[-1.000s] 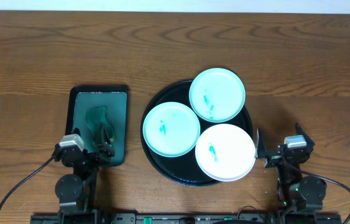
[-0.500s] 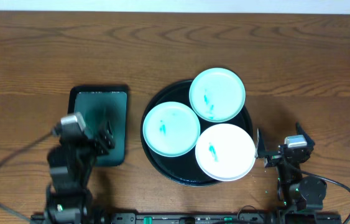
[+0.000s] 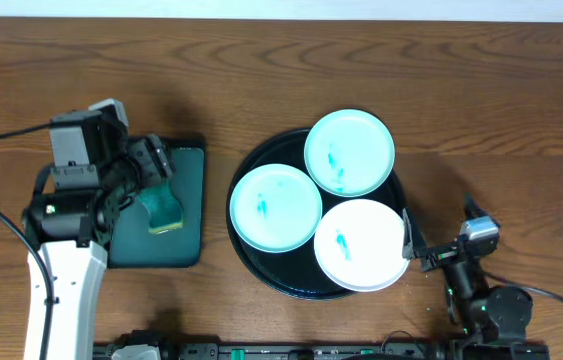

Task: Clean dirty plates on tray and stack at the side
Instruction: 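Move the left gripper over the sponge tray and the right toward the plates, then grasp the rim of the top pale green plate with the right gripper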

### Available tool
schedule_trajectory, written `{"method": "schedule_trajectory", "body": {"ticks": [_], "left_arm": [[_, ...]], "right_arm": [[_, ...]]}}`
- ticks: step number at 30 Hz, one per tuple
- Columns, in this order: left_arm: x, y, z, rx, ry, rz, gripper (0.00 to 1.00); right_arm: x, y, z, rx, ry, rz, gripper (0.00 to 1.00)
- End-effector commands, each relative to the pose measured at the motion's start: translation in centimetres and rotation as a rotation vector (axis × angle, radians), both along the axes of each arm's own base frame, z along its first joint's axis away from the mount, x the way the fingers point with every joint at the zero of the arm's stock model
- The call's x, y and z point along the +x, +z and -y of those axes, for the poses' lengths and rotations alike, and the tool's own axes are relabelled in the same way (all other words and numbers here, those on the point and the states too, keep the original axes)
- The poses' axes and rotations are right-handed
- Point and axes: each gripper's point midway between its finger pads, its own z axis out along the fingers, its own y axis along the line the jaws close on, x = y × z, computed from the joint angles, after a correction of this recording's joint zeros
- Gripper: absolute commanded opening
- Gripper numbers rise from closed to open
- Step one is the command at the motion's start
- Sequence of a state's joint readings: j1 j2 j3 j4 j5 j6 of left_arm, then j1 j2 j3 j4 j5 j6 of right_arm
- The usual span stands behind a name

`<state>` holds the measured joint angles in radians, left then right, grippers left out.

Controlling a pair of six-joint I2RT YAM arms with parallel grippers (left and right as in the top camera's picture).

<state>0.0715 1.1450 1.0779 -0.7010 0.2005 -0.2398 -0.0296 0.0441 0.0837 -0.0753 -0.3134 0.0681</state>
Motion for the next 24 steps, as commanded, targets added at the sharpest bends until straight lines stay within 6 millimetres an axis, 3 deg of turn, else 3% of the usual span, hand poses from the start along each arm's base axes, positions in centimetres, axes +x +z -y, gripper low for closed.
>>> {"method": "schedule_trajectory", "body": {"ticks": [1, 8, 12, 14, 18, 24], "left_arm": [[0.1, 0.8, -0.1, -0.007, 0.006, 0.009, 0.8], [0.1, 0.7, 0.0, -0.011, 0.004, 0.006, 0.8], [0.1, 0.7, 0.0, -0.011, 0.004, 0.005, 0.79], [0.1, 0.7, 0.0, -0.011, 0.004, 0.004, 0.8], [-0.2, 0.5, 0.0, -0.015, 0.006, -0.009, 0.8], [-1.1, -0.5, 0.0, -0.017, 0.007, -0.065, 0.8]], "right_arm": [[-0.9, 4.5, -1.3, 0.035, 0.071, -0.032, 0.99], [1.4, 11.7, -2.3, -0.075, 0.154, -0.219, 0.99], [3.8, 12.5, -3.4, -0.035, 0.242, -0.452, 0.99], [4.9, 11.7, -4.0, -0.001, 0.28, -0.611, 0.99], [6.3, 8.1, -5.3, 0.041, 0.326, -0.984, 0.99], [5.1, 1.3, -9.2, -0.041, 0.477, -1.417, 0.99]]}}
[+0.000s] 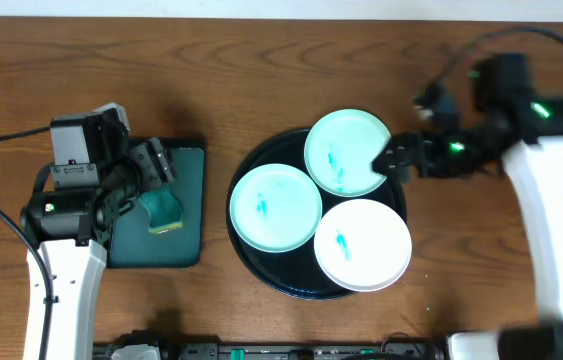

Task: Clean dirty plates on tray and stack at the side
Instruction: 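Grasp the rim of the top pale green plate with the right gripper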

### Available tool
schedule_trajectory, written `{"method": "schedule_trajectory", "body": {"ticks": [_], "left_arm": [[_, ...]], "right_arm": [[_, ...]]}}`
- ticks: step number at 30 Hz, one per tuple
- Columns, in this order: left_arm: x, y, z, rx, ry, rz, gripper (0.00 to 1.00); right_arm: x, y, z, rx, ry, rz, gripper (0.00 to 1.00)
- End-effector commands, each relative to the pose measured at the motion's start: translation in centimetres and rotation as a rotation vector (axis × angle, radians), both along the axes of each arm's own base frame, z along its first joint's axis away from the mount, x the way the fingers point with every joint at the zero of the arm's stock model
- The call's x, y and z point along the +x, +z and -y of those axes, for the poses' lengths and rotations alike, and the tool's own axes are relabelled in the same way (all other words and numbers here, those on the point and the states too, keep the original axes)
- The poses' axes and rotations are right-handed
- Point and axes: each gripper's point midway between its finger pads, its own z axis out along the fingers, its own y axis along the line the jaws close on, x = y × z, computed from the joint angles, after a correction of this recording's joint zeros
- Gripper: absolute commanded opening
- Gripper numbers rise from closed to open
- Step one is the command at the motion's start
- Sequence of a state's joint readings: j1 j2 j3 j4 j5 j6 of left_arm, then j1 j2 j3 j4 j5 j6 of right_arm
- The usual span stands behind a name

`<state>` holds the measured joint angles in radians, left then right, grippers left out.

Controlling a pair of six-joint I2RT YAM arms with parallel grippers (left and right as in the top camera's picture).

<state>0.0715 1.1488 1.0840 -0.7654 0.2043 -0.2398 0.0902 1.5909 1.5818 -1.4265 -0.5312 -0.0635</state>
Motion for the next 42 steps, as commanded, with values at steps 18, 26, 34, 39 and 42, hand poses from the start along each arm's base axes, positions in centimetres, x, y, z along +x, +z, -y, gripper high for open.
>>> {"method": "schedule_trajectory", "body": {"ticks": [18, 26, 34, 39, 42], "left_arm": [[-0.7, -5.2, -0.2, -0.022, 0.016, -0.246, 0.8], [-0.5, -5.1, -0.2, -0.021, 0.015, -0.238, 0.8], [-0.4, -5.1, -0.2, -0.02, 0.015, -0.235, 0.8], [-0.4, -5.1, -0.2, -0.02, 0.016, -0.231, 0.8], [-0.4, -5.1, -0.2, -0.02, 0.016, -0.232, 0.8]], "right_arm": [[1.1, -8.6, -12.5, -0.12, 0.414, 0.029, 0.99], [2.4, -8.6, -13.1, -0.139, 0.396, 0.094, 0.99], [3.2, -10.1, -10.7, -0.297, 0.142, 0.002, 0.99], [2.3, -11.2, -9.9, -0.353, 0.02, -0.077, 0.99], [1.8, -12.2, -10.4, -0.358, 0.006, -0.084, 0.99]]}}
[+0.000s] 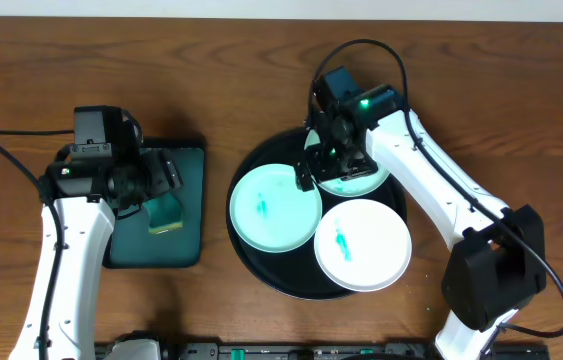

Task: Clean dirty plates on tray and stack at the side
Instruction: 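Grasp the rim of the top pale green plate with the right gripper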

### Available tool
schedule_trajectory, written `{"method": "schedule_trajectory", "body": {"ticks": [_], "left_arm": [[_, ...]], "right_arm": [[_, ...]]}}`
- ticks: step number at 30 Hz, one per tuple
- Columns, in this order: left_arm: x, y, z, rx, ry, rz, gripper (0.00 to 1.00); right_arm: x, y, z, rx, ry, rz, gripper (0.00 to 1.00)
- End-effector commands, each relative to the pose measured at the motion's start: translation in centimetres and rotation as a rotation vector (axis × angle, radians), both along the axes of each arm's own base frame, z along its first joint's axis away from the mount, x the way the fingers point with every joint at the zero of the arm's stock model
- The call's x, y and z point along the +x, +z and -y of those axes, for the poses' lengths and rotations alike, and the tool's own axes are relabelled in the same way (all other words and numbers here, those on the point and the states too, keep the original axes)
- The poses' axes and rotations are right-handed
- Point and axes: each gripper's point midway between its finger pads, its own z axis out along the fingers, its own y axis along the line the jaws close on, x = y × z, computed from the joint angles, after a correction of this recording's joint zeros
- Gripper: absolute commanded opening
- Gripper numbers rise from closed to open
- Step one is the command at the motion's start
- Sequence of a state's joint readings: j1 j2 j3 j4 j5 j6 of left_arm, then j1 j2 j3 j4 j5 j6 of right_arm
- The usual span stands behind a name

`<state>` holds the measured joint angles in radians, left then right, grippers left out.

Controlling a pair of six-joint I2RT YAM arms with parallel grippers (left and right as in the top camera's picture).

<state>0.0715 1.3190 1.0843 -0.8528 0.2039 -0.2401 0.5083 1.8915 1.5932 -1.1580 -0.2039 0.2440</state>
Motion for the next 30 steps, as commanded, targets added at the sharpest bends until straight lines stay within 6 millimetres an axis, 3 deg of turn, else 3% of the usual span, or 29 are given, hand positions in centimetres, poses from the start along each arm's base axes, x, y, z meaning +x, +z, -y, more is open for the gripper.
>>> {"method": "schedule_trajectory", "body": {"ticks": [1, 4, 7, 19, 27, 30], "left_arm": [[0.4, 0.8, -0.2, 0.0, 0.015, 0.025, 0.8], [0.4, 0.8, -0.2, 0.0, 0.015, 0.022, 0.8], [0.2, 0.8, -0.2, -0.001, 0.015, 0.016, 0.8], [0.2, 0.7, -0.2, 0.0, 0.015, 0.014, 0.8], [0.2, 0.7, -0.2, 0.0, 0.015, 0.014, 0.8], [0.2, 0.7, -0.2, 0.0, 0.015, 0.014, 0.8]], "right_arm": [[-0.9, -2.0, -0.3, -0.051, -0.107, -0.032, 0.99], [-1.3, -3.7, -0.5, -0.044, -0.167, -0.048, 0.82], [-1.6, -5.2, -1.1, -0.003, -0.163, -0.053, 0.79], [-1.0, -8.7, -1.3, 0.043, -0.166, 0.012, 0.43], [-1.0, -10.5, -0.8, 0.045, -0.211, 0.04, 0.42], [-1.0, -10.8, -0.8, 0.049, -0.211, 0.046, 0.28]]}}
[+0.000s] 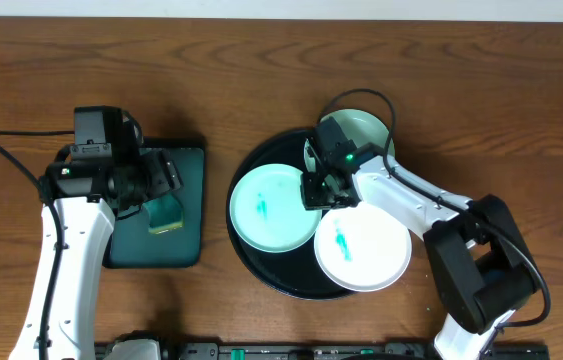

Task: Clean dirty plates on tray and stack at the side
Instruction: 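Grasp the rim of the top pale green plate with the right gripper, then grasp the green sponge in the soapy tray with the left gripper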

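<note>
A black round tray carries three plates, each smeared with blue. A mint plate lies on the left and a white plate at the front right. The back mint plate is partly hidden by my right arm. My right gripper is low at the left mint plate's right rim; how its jaws stand does not show. My left gripper hangs over the upper end of a teal sponge on a dark green mat. Whether it grips the sponge is unclear.
The brown wooden table extends around the tray and the mat. Cables loop from both arms. The right arm's base stands at the front right edge, and the left arm runs along the left side.
My right gripper has moved from the gap between the two mint plates down to the left mint plate's right rim, with its arm folded lower over the tray. The left arm and sponge are unchanged.
At first my right arm was folded at the front right edge and my left gripper was over the sponge. Then the right arm reached beside the back mint plate, then over the tray's middle. The left arm shifted its pose above the mat. All plates remain in place.
</note>
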### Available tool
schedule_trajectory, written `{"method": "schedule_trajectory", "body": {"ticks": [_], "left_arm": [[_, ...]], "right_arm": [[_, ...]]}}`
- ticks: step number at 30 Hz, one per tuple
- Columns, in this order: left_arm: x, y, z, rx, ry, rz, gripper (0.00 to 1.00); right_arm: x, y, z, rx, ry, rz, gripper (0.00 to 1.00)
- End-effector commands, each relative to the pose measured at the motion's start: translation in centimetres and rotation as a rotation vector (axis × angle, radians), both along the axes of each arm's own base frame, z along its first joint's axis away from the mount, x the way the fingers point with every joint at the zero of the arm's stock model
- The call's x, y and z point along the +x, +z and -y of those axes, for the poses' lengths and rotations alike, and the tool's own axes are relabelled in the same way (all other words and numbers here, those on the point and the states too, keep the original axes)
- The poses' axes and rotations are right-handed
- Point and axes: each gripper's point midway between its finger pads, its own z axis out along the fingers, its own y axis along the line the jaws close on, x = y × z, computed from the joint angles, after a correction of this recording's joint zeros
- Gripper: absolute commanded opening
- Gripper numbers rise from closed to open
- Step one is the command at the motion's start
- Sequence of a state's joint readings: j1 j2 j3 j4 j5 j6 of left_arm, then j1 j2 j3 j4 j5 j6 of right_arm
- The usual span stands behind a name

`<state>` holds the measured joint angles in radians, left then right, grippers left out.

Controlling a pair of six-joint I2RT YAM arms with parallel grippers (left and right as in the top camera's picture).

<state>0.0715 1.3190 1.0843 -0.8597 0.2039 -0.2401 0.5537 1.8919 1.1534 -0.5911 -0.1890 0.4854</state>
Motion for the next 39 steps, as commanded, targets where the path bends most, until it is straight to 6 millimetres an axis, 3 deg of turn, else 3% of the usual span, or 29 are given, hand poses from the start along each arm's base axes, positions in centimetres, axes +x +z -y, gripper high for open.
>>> {"method": "schedule_trajectory", "body": {"ticks": [1, 4, 11, 13, 15, 18, 24, 31, 34, 39], "left_arm": [[0.3, 0.8, -0.2, 0.0, 0.015, 0.021, 0.8], [0.4, 0.8, -0.2, 0.001, 0.015, 0.023, 0.8], [0.4, 0.8, -0.2, 0.001, 0.015, 0.024, 0.8], [0.3, 0.7, -0.4, 0.007, 0.017, 0.019, 0.64], [0.2, 0.2, -0.6, 0.019, 0.023, 0.006, 0.58], [-0.1, -1.9, -1.6, 0.07, 0.045, -0.051, 0.58], [-0.4, -6.8, -1.7, 0.067, 0.041, -0.204, 0.61], [-0.4, -12.2, -1.7, 0.059, 0.034, -0.355, 0.48], [-0.4, -13.3, -1.7, 0.057, 0.034, -0.377, 0.47], [0.4, -13.2, -1.8, 0.06, 0.036, -0.345, 0.45]], "right_arm": [[-0.1, -0.8, 0.4, -0.012, -0.022, -0.009, 0.17], [-0.1, -1.0, 0.8, -0.03, -0.051, -0.009, 0.02], [-0.2, -1.1, 0.9, -0.034, -0.051, -0.014, 0.01], [-0.2, -1.1, 0.9, -0.033, -0.05, -0.015, 0.01], [-0.2, -1.1, 0.9, -0.034, -0.05, -0.015, 0.01], [-0.2, -1.1, 0.9, -0.034, -0.05, -0.015, 0.01], [-0.3, -1.1, 0.9, -0.036, -0.05, -0.019, 0.01], [-0.5, -1.1, 1.0, -0.039, -0.05, -0.024, 0.01], [-0.6, -1.1, 1.1, -0.042, -0.049, -0.028, 0.01], [-0.6, -1.2, 1.1, -0.043, -0.049, -0.03, 0.01]]}}
